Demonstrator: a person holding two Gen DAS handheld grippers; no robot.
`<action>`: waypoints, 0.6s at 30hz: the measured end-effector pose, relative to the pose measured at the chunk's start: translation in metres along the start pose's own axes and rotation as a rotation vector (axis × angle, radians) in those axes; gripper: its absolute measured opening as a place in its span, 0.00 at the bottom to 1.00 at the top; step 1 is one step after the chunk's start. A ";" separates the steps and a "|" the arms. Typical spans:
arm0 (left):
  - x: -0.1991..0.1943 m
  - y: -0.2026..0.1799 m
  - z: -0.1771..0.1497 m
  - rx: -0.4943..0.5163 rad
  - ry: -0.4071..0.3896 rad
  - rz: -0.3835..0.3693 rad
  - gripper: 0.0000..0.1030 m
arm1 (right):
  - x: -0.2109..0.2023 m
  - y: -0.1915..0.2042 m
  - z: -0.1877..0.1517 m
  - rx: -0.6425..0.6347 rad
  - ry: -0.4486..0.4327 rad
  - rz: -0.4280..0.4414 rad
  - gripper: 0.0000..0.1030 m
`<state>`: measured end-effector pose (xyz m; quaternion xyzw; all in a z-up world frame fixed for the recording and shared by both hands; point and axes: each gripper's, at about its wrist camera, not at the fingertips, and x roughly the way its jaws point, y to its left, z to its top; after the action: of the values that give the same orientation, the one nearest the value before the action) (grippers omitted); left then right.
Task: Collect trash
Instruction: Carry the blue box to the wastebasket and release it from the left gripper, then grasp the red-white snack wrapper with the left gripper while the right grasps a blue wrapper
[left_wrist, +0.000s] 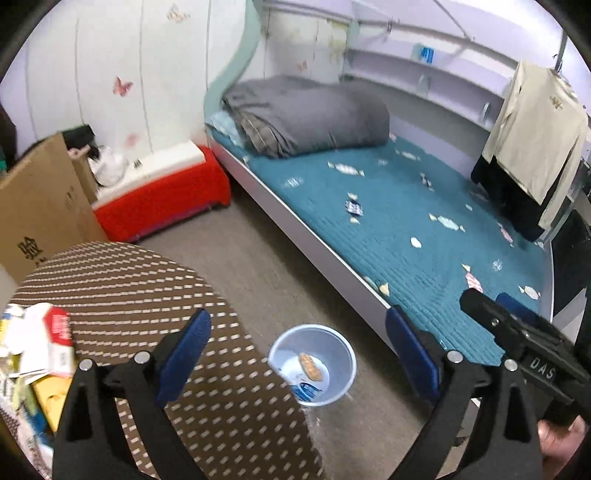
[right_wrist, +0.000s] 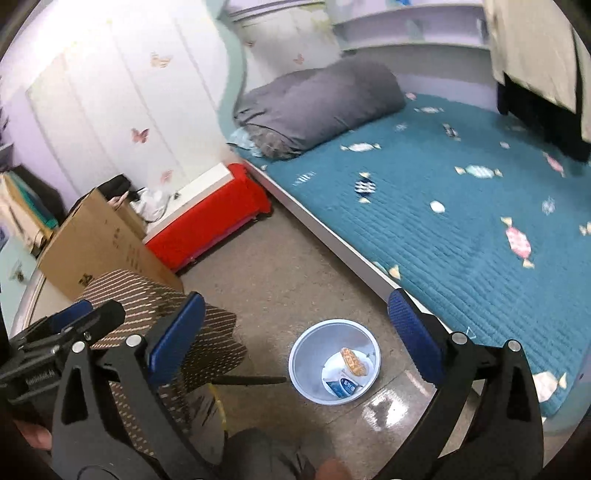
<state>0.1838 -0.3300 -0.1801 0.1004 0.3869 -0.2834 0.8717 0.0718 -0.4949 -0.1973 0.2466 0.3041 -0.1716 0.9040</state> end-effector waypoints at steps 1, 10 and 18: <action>-0.009 0.003 -0.002 0.000 -0.015 0.007 0.90 | -0.006 0.009 0.001 -0.017 -0.003 0.010 0.94; -0.087 0.046 -0.022 -0.041 -0.121 0.053 0.90 | -0.046 0.076 -0.003 -0.116 -0.021 0.102 0.94; -0.138 0.099 -0.051 -0.115 -0.184 0.137 0.90 | -0.068 0.139 -0.018 -0.215 -0.024 0.181 0.94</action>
<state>0.1346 -0.1709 -0.1183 0.0501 0.3130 -0.2086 0.9252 0.0760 -0.3601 -0.1189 0.1728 0.2865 -0.0589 0.9405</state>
